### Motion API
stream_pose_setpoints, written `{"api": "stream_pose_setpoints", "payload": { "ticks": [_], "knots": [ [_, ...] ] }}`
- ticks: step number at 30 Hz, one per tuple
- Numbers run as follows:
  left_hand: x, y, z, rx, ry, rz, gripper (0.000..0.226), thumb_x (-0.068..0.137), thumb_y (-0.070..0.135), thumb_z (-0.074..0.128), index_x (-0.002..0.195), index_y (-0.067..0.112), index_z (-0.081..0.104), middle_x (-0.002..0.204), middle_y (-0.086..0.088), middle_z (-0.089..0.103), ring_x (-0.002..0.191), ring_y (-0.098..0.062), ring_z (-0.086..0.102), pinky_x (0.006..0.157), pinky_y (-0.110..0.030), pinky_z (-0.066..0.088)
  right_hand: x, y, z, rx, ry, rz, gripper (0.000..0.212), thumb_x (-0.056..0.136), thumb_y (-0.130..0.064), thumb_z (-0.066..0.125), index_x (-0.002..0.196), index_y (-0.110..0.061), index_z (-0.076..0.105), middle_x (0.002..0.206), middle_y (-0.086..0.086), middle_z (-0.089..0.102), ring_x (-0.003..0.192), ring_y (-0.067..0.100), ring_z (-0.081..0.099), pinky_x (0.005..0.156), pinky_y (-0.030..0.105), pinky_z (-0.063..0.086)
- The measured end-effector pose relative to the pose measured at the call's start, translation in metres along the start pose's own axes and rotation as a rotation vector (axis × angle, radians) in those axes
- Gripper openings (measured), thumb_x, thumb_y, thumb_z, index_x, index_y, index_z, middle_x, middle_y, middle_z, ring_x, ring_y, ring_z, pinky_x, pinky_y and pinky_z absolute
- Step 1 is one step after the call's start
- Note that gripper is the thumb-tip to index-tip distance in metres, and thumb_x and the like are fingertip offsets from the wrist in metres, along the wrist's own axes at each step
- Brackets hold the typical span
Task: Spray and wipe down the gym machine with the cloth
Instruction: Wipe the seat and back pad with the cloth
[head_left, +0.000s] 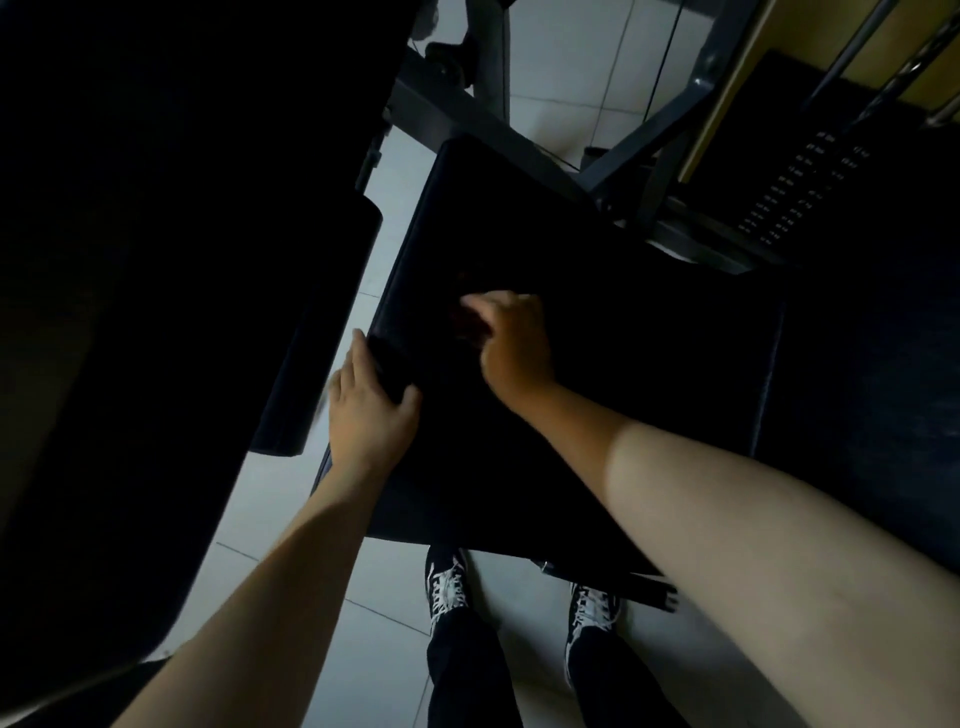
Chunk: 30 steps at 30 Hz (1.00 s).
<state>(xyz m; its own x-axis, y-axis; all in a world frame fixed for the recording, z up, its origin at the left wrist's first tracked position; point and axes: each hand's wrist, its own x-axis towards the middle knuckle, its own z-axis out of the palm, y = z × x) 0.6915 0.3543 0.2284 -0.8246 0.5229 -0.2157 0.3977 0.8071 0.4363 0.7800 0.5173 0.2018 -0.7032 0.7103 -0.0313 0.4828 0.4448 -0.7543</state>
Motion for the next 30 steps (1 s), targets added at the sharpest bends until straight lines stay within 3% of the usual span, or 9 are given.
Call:
{"api": "stream_pose_setpoints", "payload": {
  "ticks": [3,5,8,10,14,19,22,26,30],
  "knots": [
    [-0.011,-0.01,0.002,-0.003,-0.01,0.003,0.088,0.094,0.031,0.063,0.162,0.014,0.008,0.166,-0.011,0.02,0.151,-0.034,0.021,0.125,-0.044,0.016,0.009,0.049,-0.027,-0.067,0.162,0.346,0.049,0.09,0.001,0.05,0.137,-0.008,0.059,0.136,0.022,0.055,0.123,0.045,0.048,0.111,0.044,0.033],
    [-0.012,-0.01,0.007,0.018,0.009,0.024,0.086,0.096,0.031,0.06,0.162,0.014,0.008,0.167,-0.011,0.016,0.152,-0.032,0.017,0.126,-0.044,0.012,0.005,0.074,-0.044,-0.077,0.091,0.588,0.054,0.096,-0.005,0.051,0.149,-0.012,0.043,0.152,0.02,0.037,0.138,0.044,0.032,0.118,0.046,0.023],
    [-0.012,-0.008,0.012,0.021,0.018,0.011,0.084,0.097,0.03,0.055,0.162,0.016,0.005,0.169,-0.008,0.01,0.153,-0.03,0.014,0.126,-0.042,0.008,-0.011,0.081,-0.041,-0.007,0.079,0.728,0.061,0.098,-0.006,0.05,0.155,-0.012,0.03,0.158,0.019,0.028,0.145,0.037,0.026,0.12,0.039,0.022],
    [-0.012,-0.009,0.012,0.015,0.017,0.016,0.084,0.097,0.031,0.055,0.162,0.017,0.005,0.169,-0.007,0.009,0.154,-0.029,0.013,0.126,-0.041,0.007,-0.022,0.06,-0.023,0.077,0.153,0.702,0.055,0.099,-0.003,0.046,0.152,-0.014,0.038,0.156,0.014,0.032,0.143,0.032,0.031,0.116,0.029,0.026],
    [-0.013,-0.015,0.008,0.006,0.007,0.056,0.084,0.098,0.034,0.057,0.162,0.016,0.006,0.169,-0.006,0.01,0.154,-0.027,0.013,0.126,-0.04,0.008,-0.037,0.012,0.017,0.142,0.166,0.523,0.057,0.092,0.006,0.046,0.146,-0.013,0.048,0.149,0.014,0.043,0.138,0.035,0.036,0.119,0.04,0.028],
    [-0.017,-0.021,-0.001,-0.019,-0.029,0.112,0.085,0.098,0.028,0.059,0.161,0.009,0.007,0.168,-0.011,0.011,0.155,-0.026,0.013,0.126,-0.038,0.012,-0.054,-0.055,0.057,0.132,0.027,0.224,0.064,0.08,0.013,0.051,0.14,-0.006,0.055,0.14,0.017,0.051,0.123,0.038,0.042,0.111,0.036,0.032],
    [-0.028,-0.032,-0.003,-0.041,-0.028,0.164,0.08,0.098,0.021,0.057,0.161,0.006,0.009,0.167,-0.013,0.015,0.154,-0.026,0.015,0.126,-0.038,0.014,-0.072,-0.079,0.075,0.037,-0.093,0.07,0.064,0.083,0.014,0.046,0.14,-0.012,0.056,0.142,0.006,0.049,0.121,0.03,0.037,0.113,0.029,0.028],
    [-0.043,-0.046,-0.003,-0.012,-0.043,0.176,0.083,0.097,0.024,0.06,0.161,0.006,0.009,0.168,-0.014,0.012,0.155,-0.027,0.013,0.126,-0.036,0.011,-0.071,-0.067,0.064,0.034,-0.15,0.036,0.058,0.081,0.012,0.049,0.132,-0.01,0.064,0.131,0.012,0.055,0.114,0.032,0.043,0.108,0.03,0.033],
    [-0.043,-0.047,-0.002,0.015,-0.045,0.186,0.083,0.1,0.028,0.057,0.161,0.007,0.005,0.169,-0.013,0.005,0.156,-0.026,0.005,0.124,-0.033,0.003,-0.042,-0.042,0.046,0.091,0.208,0.281,0.058,0.081,0.011,0.048,0.134,-0.007,0.061,0.131,0.02,0.055,0.118,0.042,0.05,0.107,0.043,0.041]
  ]
}}
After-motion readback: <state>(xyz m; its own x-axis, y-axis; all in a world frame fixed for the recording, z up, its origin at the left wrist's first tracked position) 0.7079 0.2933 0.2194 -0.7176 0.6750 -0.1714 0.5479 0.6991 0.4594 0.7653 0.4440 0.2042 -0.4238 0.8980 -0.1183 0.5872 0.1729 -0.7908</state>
